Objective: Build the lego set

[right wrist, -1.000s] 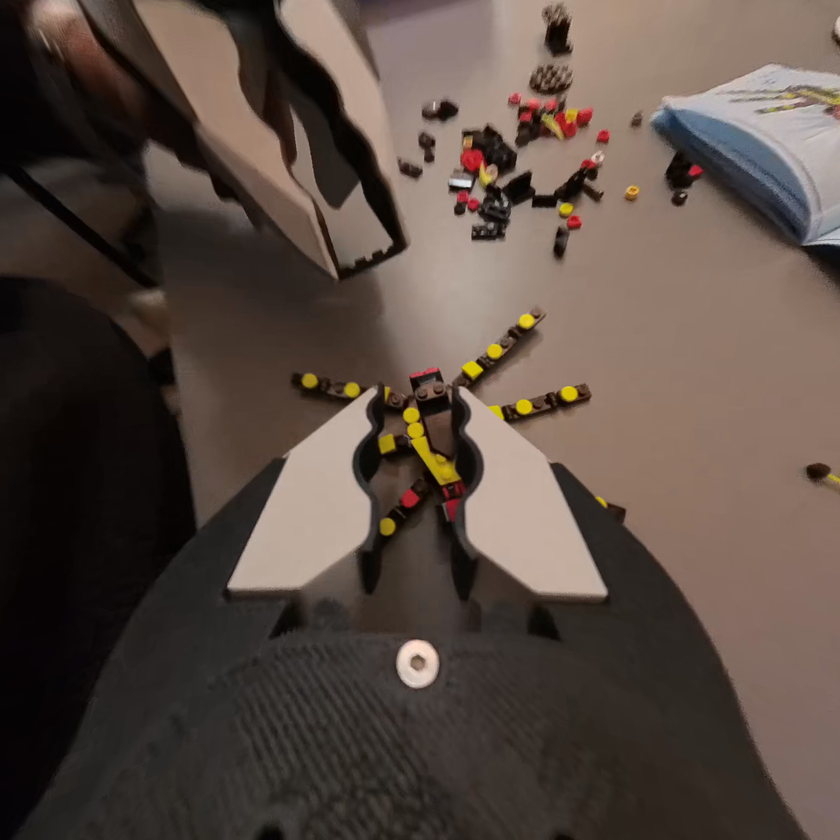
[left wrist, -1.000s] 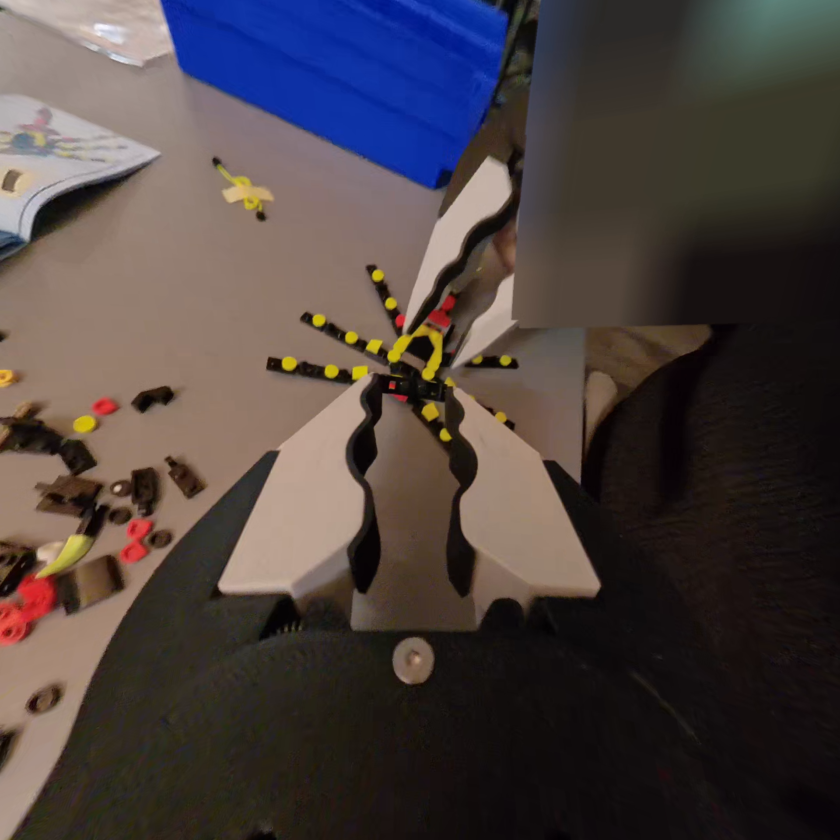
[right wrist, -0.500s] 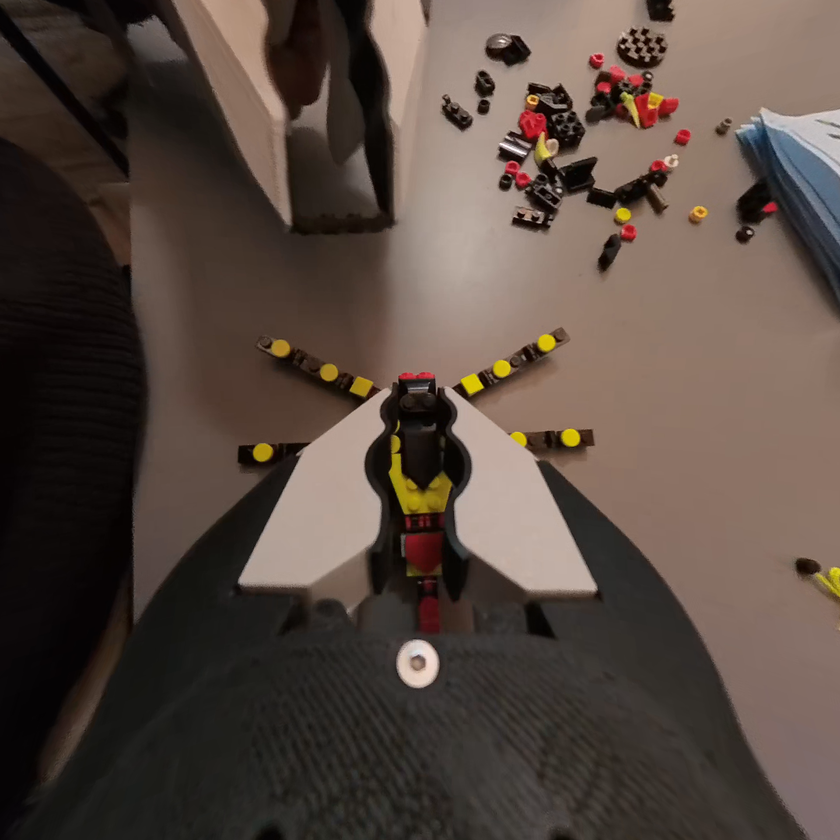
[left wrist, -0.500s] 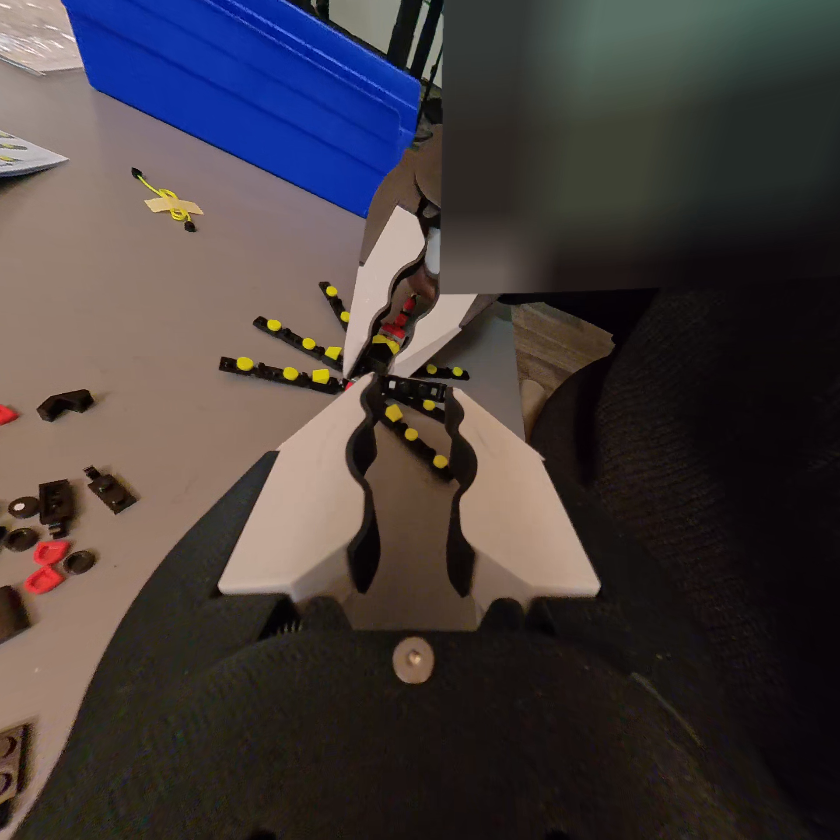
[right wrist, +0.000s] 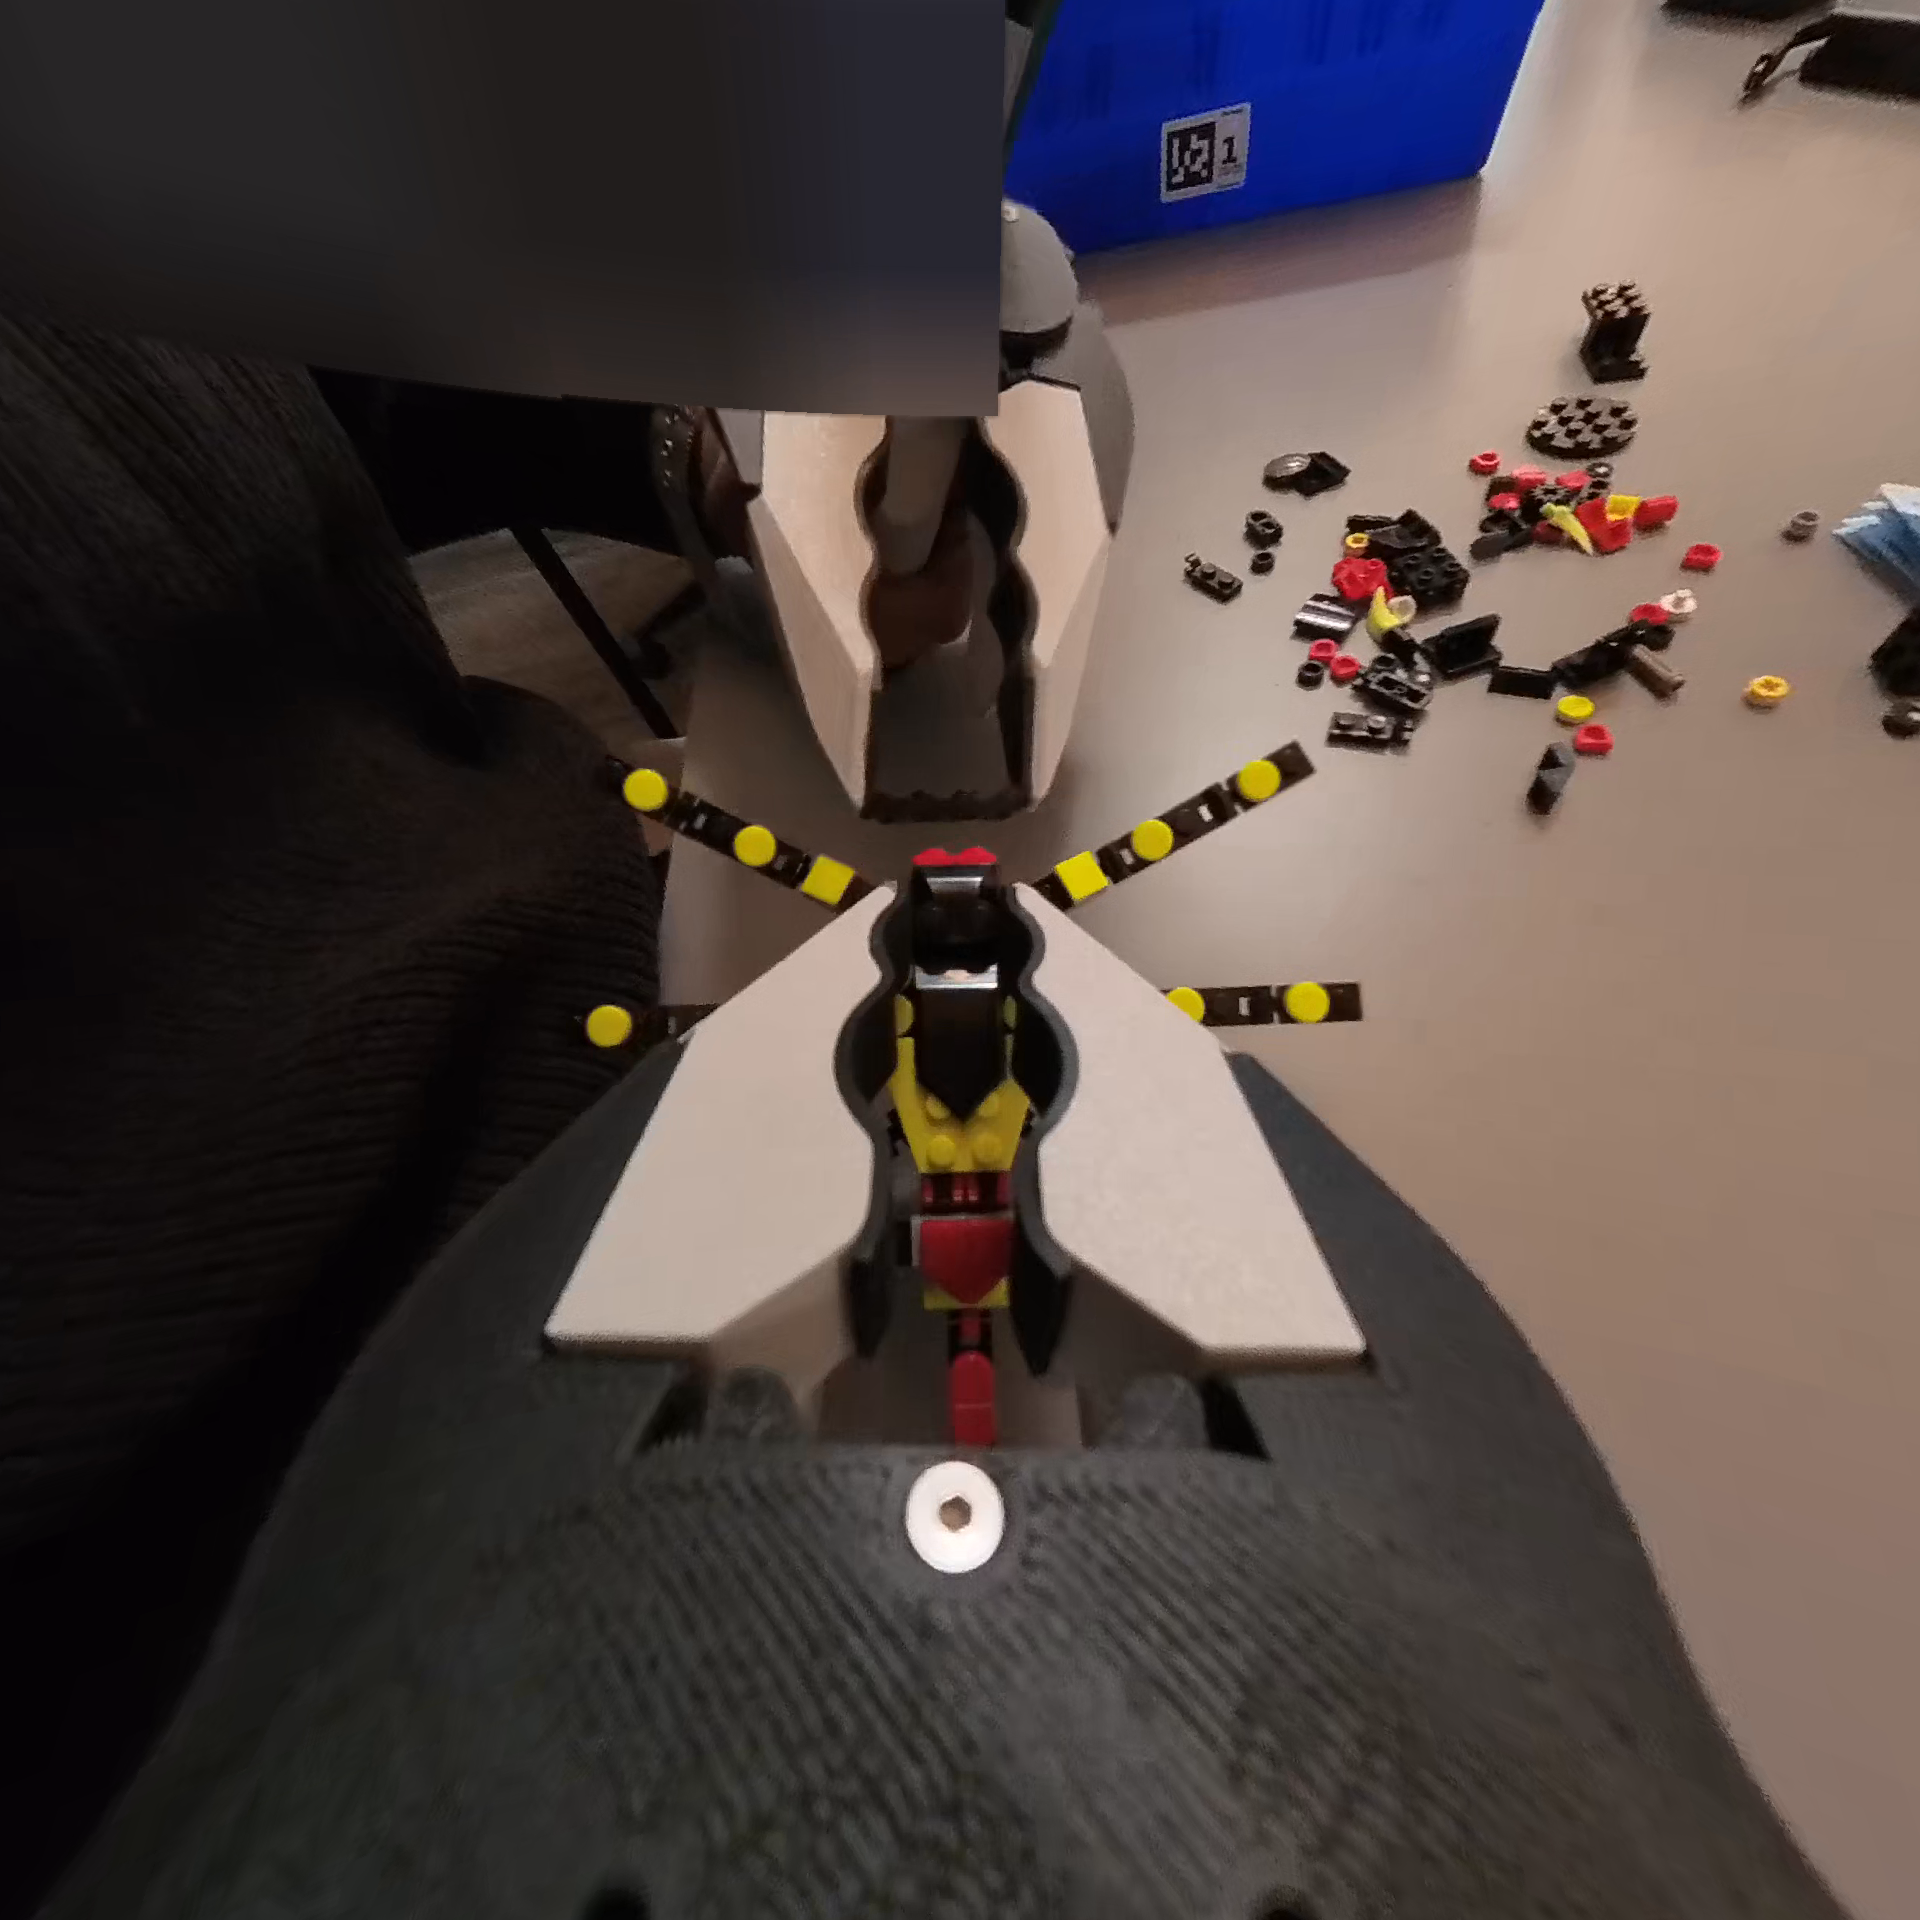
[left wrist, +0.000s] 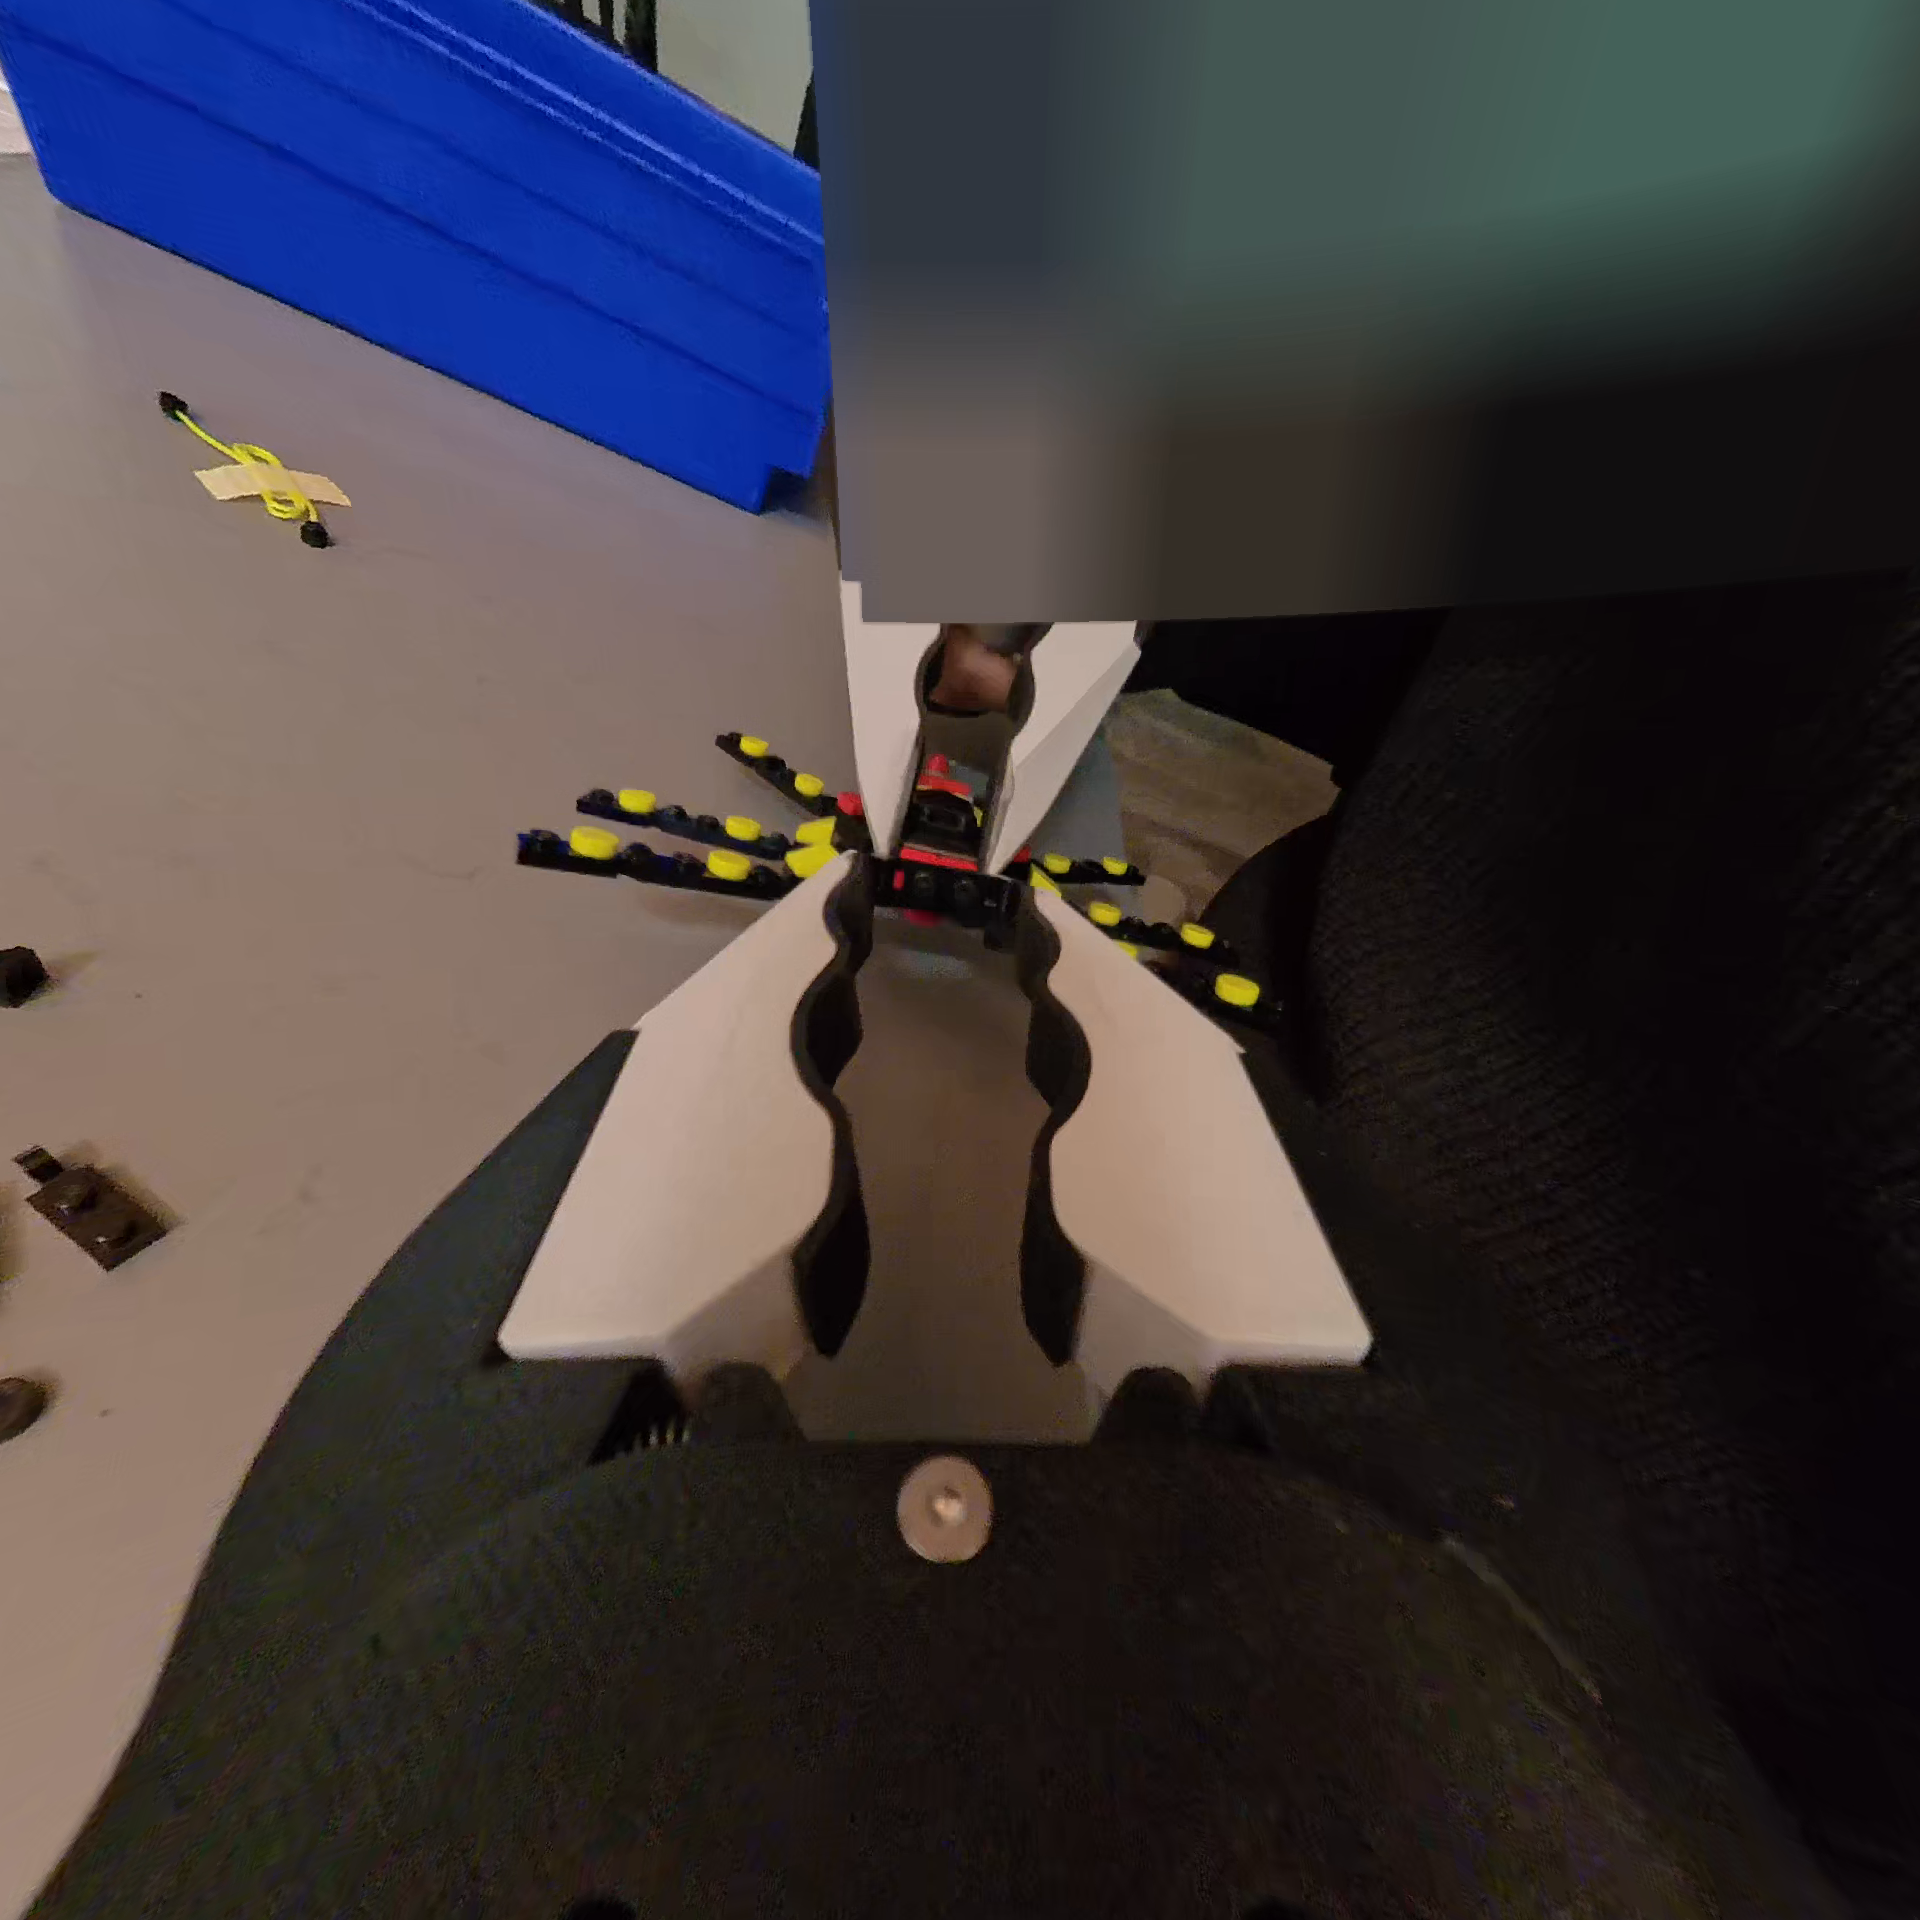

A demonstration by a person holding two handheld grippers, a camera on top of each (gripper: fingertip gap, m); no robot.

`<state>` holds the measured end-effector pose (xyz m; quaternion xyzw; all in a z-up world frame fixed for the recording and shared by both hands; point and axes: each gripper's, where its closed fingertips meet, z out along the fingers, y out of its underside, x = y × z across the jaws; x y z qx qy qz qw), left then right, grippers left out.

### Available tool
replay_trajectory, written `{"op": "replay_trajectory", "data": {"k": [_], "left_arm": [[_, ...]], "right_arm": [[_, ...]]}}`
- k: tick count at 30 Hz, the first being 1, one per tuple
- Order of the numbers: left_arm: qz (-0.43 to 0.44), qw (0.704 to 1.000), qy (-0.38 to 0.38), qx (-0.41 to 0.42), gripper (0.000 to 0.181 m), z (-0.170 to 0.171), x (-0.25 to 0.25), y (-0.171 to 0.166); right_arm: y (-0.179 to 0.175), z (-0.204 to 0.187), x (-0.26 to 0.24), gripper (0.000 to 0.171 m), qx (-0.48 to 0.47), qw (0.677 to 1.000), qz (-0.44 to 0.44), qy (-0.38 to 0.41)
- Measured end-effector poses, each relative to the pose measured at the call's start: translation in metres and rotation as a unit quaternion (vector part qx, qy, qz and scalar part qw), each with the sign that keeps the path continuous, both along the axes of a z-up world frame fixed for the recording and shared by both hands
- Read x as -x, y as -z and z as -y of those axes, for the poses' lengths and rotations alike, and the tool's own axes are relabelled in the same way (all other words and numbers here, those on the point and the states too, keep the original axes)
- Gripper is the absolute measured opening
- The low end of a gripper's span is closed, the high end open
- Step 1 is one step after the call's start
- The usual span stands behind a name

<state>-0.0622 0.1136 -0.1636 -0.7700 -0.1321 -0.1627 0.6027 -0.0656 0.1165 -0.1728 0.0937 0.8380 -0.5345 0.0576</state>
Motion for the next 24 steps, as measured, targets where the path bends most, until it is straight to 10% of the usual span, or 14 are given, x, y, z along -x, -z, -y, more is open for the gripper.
{"op": "replay_trajectory", "data": {"k": [24], "left_arm": [[0.011, 1.000, 0.012, -0.011, 0.025, -0.0023, -0.0034, -0.0022]], "right_arm": [[-0.0059, 0.0033, -0.0029, 0.014, 0.028, 0.999, 0.035, -0.003]]}}
